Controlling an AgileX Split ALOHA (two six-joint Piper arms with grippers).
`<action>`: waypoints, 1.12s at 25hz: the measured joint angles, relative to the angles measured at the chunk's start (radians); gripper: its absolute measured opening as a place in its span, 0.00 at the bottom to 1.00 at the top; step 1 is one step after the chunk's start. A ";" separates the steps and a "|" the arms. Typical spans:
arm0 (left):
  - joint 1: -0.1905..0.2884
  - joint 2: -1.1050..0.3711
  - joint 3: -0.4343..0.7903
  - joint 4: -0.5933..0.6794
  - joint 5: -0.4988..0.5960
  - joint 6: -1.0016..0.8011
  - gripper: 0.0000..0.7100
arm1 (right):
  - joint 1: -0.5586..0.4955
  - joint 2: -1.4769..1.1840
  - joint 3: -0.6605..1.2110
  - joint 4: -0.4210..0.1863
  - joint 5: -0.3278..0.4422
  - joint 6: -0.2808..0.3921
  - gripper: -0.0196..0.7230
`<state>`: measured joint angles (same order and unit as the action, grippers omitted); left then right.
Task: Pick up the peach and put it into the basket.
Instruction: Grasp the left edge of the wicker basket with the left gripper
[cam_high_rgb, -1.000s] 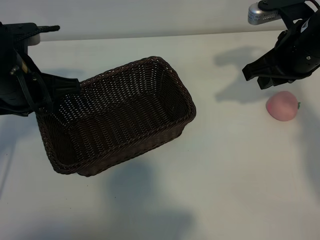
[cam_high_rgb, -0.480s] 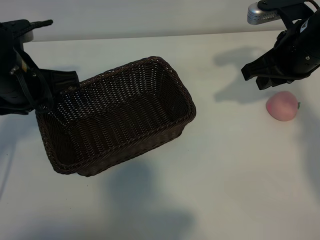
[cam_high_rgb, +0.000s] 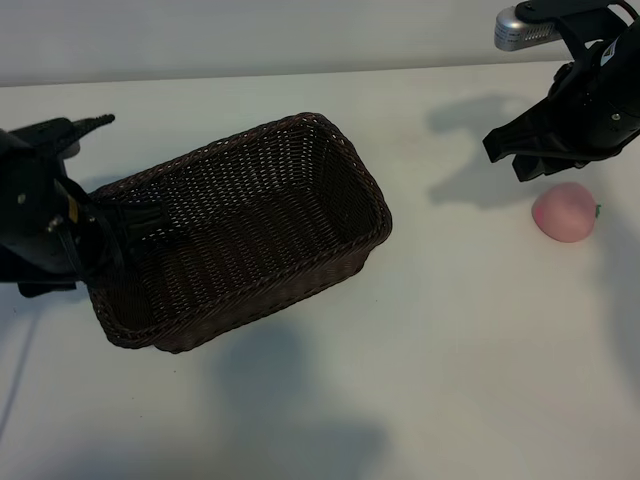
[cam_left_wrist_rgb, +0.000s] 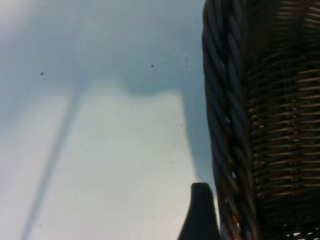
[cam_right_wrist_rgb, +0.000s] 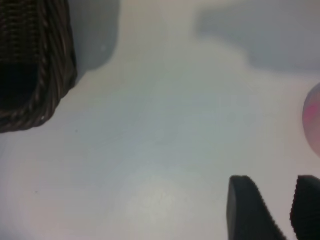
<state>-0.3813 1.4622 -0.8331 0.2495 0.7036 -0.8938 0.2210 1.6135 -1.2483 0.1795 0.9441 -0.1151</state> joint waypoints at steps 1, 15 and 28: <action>0.000 0.000 0.003 0.000 -0.008 -0.005 0.82 | 0.000 0.000 0.000 0.000 0.001 0.000 0.39; 0.118 0.082 0.004 -0.135 -0.076 0.105 0.82 | 0.000 0.000 0.000 0.012 0.007 0.000 0.39; 0.119 0.255 0.004 -0.202 -0.154 0.153 0.82 | 0.000 0.000 0.000 0.015 0.007 0.000 0.39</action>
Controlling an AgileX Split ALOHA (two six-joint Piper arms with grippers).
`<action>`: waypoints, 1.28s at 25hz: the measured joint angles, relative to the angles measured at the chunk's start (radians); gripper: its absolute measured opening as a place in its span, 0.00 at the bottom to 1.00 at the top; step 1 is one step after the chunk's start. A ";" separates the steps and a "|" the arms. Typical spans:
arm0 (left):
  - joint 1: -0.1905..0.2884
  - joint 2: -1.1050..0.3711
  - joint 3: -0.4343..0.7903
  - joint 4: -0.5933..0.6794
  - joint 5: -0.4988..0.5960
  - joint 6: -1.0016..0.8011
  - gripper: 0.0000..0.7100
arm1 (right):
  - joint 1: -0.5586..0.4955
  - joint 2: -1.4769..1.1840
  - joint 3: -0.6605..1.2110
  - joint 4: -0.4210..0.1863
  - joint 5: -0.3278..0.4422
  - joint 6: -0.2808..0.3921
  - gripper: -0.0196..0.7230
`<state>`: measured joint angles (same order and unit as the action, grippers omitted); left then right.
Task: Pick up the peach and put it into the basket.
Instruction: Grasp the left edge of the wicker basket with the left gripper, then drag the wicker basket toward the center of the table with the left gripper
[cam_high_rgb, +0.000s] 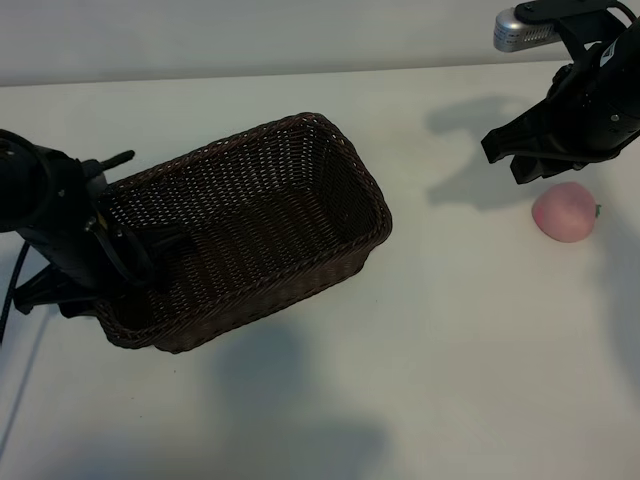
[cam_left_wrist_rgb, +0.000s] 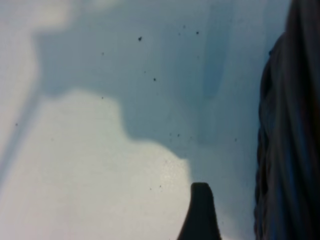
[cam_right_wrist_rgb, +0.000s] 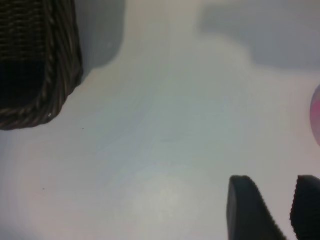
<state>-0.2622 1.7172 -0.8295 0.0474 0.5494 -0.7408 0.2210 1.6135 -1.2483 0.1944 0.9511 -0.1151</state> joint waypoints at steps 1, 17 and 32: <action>0.000 0.005 0.000 0.000 -0.005 0.000 0.82 | 0.000 0.000 0.000 0.000 0.000 0.000 0.39; 0.000 0.013 0.000 -0.002 -0.034 -0.002 0.59 | 0.000 0.000 0.000 0.006 0.000 -0.001 0.39; 0.000 -0.110 0.000 -0.101 -0.072 0.074 0.55 | 0.000 0.000 0.000 0.010 0.003 0.000 0.39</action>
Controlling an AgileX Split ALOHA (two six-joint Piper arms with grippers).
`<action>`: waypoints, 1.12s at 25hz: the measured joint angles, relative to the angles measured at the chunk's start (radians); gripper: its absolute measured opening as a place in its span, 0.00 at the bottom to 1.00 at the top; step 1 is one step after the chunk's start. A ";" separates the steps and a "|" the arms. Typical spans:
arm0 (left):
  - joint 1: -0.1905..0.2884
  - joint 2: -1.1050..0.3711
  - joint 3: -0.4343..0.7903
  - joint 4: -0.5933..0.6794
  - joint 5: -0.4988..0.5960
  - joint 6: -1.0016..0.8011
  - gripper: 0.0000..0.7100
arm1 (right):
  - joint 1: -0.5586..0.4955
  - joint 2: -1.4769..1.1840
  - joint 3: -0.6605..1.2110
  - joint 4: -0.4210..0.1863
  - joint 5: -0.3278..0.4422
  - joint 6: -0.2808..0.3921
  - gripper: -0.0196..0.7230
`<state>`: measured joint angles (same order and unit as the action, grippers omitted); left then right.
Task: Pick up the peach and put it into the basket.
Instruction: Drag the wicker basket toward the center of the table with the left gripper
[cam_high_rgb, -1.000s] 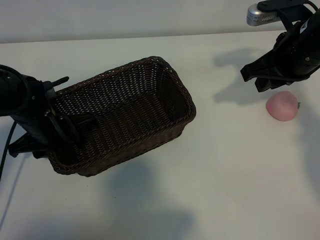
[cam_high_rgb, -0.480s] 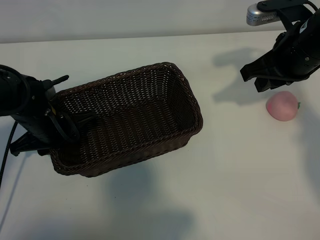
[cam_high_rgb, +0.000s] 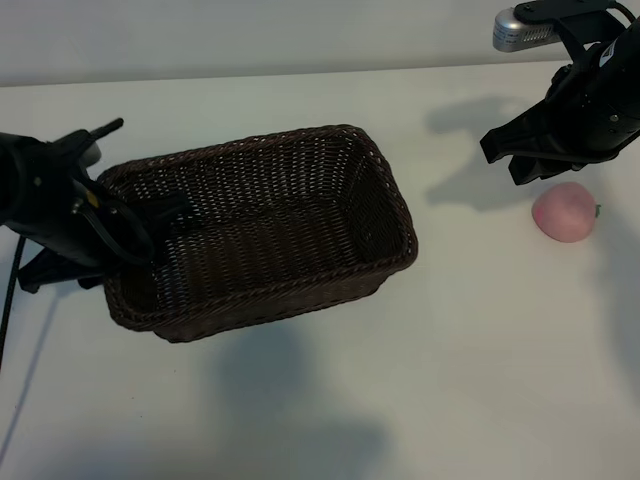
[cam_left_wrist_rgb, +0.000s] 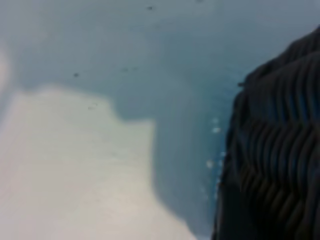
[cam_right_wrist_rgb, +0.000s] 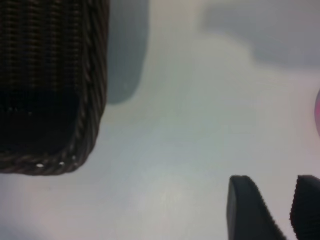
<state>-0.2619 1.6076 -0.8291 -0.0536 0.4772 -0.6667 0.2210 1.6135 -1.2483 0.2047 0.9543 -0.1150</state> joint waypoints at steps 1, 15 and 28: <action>0.000 -0.009 0.000 -0.018 -0.001 0.016 0.55 | 0.000 0.000 0.000 0.001 0.001 0.000 0.39; 0.013 -0.048 0.000 -0.246 -0.036 0.249 0.47 | 0.000 0.000 0.000 0.005 0.007 0.000 0.39; 0.051 -0.046 -0.143 -0.292 -0.005 0.350 0.47 | 0.000 0.000 0.000 0.005 0.022 0.000 0.39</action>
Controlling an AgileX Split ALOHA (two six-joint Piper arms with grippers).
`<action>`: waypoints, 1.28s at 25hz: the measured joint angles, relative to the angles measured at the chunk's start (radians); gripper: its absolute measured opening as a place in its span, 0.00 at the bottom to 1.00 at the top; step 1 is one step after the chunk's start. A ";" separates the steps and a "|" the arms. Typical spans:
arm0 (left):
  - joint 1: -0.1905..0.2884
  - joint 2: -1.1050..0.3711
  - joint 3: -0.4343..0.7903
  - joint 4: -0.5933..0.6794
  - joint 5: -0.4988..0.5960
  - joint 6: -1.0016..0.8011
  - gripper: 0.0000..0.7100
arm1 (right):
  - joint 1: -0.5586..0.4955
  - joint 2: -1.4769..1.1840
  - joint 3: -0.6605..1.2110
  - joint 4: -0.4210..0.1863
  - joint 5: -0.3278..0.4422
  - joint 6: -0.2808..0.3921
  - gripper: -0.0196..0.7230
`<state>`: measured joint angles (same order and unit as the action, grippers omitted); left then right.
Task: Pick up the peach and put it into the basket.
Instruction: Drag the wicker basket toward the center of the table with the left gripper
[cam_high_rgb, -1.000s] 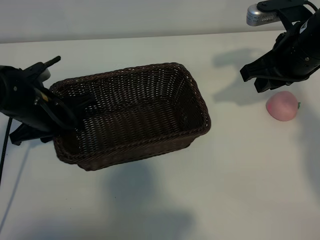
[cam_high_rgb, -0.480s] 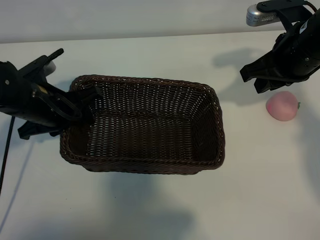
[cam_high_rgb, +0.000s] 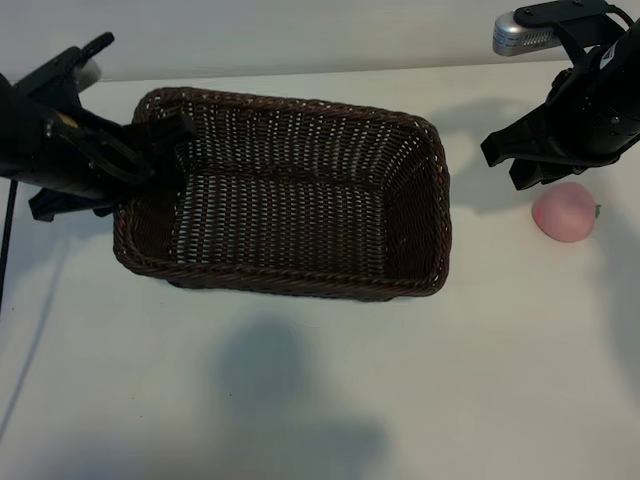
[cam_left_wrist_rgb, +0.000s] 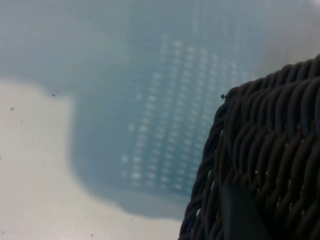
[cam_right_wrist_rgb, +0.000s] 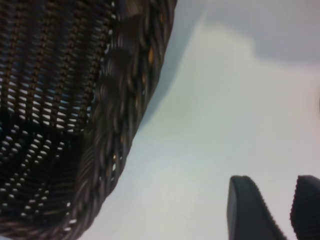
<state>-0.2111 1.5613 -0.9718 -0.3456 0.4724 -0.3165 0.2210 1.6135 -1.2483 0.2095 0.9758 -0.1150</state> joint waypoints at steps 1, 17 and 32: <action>0.004 0.002 -0.007 -0.005 0.002 0.002 0.47 | 0.000 0.000 0.000 0.000 0.001 0.000 0.39; -0.009 0.245 -0.138 -0.328 -0.051 0.242 0.47 | 0.000 0.000 0.000 0.003 0.001 0.000 0.39; -0.010 0.380 -0.138 -0.404 -0.072 0.316 0.47 | 0.000 0.000 0.000 0.003 0.001 0.000 0.39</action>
<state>-0.2208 1.9412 -1.1096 -0.7491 0.4005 0.0000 0.2210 1.6135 -1.2483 0.2125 0.9769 -0.1150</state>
